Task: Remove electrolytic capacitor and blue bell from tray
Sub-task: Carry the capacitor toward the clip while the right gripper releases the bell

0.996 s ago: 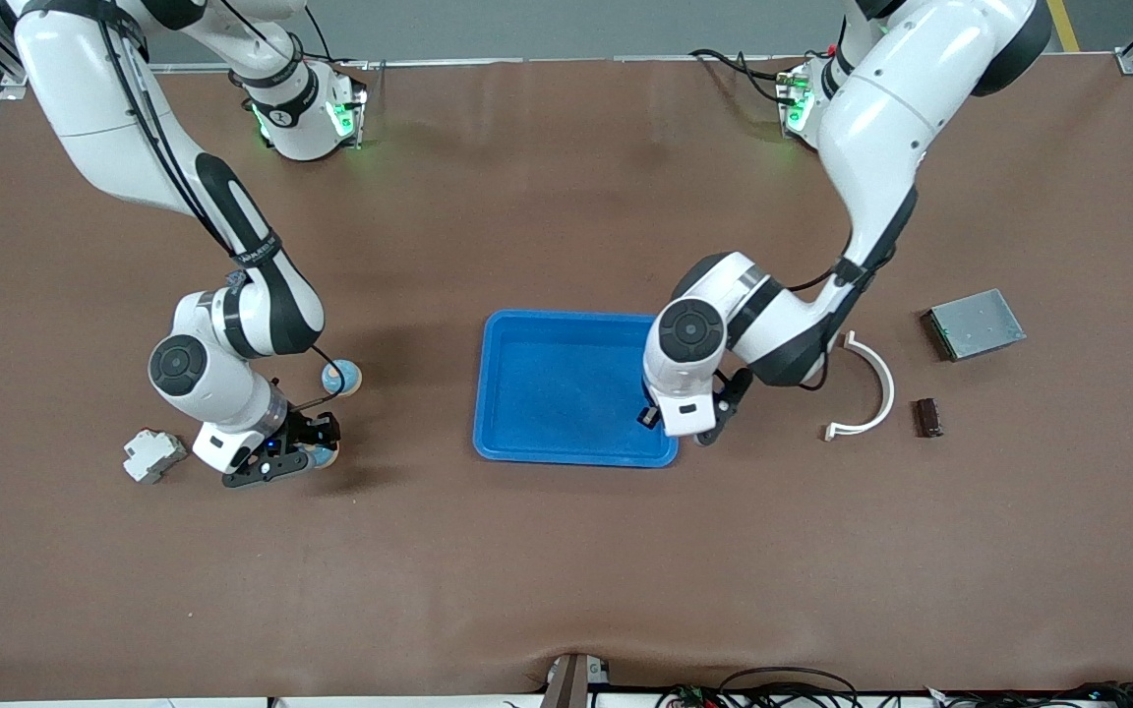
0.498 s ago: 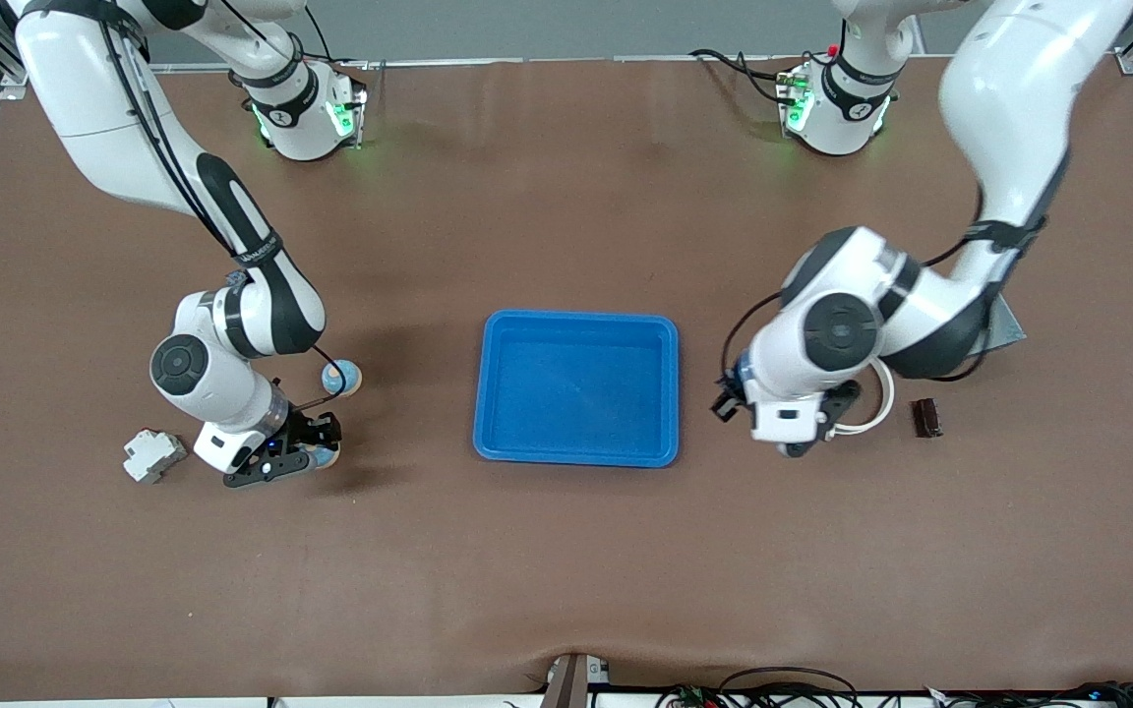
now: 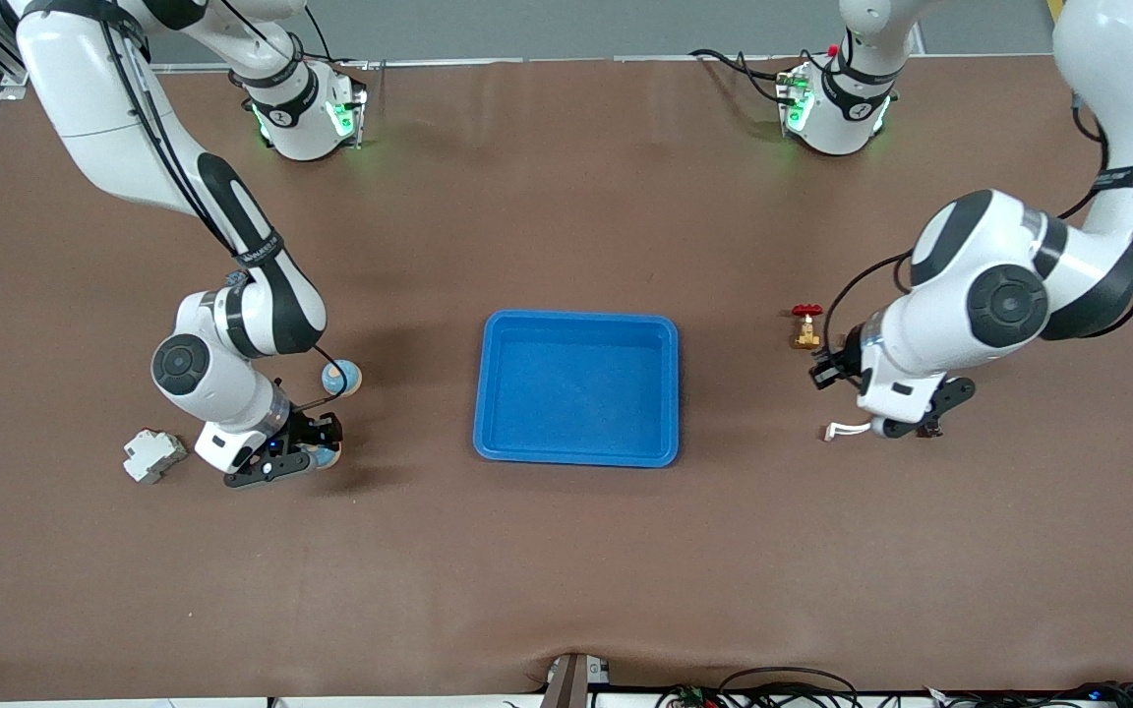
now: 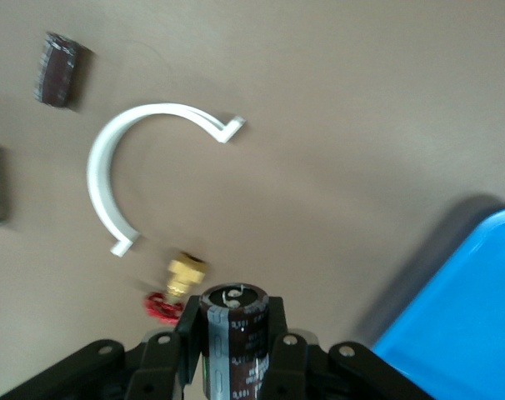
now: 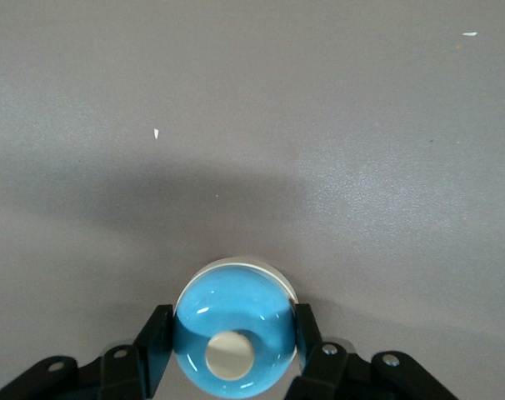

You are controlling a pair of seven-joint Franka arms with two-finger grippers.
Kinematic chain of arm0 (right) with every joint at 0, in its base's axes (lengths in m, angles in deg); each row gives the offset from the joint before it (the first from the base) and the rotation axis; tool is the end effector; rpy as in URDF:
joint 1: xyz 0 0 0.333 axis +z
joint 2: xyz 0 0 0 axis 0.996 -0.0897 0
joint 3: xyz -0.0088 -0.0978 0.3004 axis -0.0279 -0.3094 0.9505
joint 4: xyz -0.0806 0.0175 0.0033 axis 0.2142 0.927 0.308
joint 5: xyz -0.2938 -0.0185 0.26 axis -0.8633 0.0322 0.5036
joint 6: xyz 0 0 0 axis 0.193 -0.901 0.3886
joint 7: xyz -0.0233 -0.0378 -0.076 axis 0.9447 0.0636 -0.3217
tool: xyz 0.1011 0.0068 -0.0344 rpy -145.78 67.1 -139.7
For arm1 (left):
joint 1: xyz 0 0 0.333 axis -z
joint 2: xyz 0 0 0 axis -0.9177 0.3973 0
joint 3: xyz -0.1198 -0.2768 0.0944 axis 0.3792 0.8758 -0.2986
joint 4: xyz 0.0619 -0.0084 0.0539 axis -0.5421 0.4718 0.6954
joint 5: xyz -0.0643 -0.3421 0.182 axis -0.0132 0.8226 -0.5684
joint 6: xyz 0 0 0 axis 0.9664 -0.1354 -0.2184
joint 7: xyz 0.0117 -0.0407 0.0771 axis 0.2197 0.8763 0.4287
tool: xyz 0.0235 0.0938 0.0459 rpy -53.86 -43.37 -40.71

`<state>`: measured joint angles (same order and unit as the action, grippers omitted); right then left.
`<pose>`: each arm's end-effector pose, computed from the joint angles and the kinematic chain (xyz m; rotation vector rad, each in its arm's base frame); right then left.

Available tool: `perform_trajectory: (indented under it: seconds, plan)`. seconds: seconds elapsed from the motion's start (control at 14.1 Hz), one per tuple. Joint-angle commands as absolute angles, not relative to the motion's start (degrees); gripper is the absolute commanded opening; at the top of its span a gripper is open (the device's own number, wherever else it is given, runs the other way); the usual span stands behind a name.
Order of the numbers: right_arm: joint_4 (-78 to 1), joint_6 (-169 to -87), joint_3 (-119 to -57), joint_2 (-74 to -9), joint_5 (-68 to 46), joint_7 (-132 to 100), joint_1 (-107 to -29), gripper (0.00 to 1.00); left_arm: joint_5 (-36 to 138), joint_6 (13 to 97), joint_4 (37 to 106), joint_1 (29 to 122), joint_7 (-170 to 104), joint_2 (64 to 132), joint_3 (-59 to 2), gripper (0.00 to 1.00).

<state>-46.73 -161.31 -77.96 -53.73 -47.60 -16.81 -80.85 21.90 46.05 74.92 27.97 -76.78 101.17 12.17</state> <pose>0.6407 0.0935 0.1891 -3.0684 -0.3634 -0.1572 0.5982 -0.1336 0.3727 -3.0594 -0.6311 0.2733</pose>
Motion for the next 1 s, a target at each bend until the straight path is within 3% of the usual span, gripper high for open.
perform_trajectory:
  seconds: [0.0, 0.28, 0.57, 0.92]
  plan:
    - [-46.9, -162.9, -77.6, -54.9, -46.3, -16.1, -81.3, 1.00, 20.3, 47.5, 80.0, 22.9, -68.7, 96.9, 13.8, 0.00]
    - [-46.6, -161.2, -77.6, -52.9, -46.2, -16.5, -81.6, 1.00, 15.7, 50.4, 82.2, 20.9, -65.9, 97.6, 13.4, 0.00]
    - [-41.3, -145.0, -77.8, -46.4, -46.4, -16.4, -82.0, 1.00, 12.2, 58.5, 87.3, 19.0, -66.0, 99.2, 13.1, 0.00]
    - [-38.4, -140.9, -78.6, -43.2, -46.3, -16.2, -85.0, 1.00, 0.1, 59.4, 86.7, 19.7, -66.9, 109.7, 12.5, 0.00]
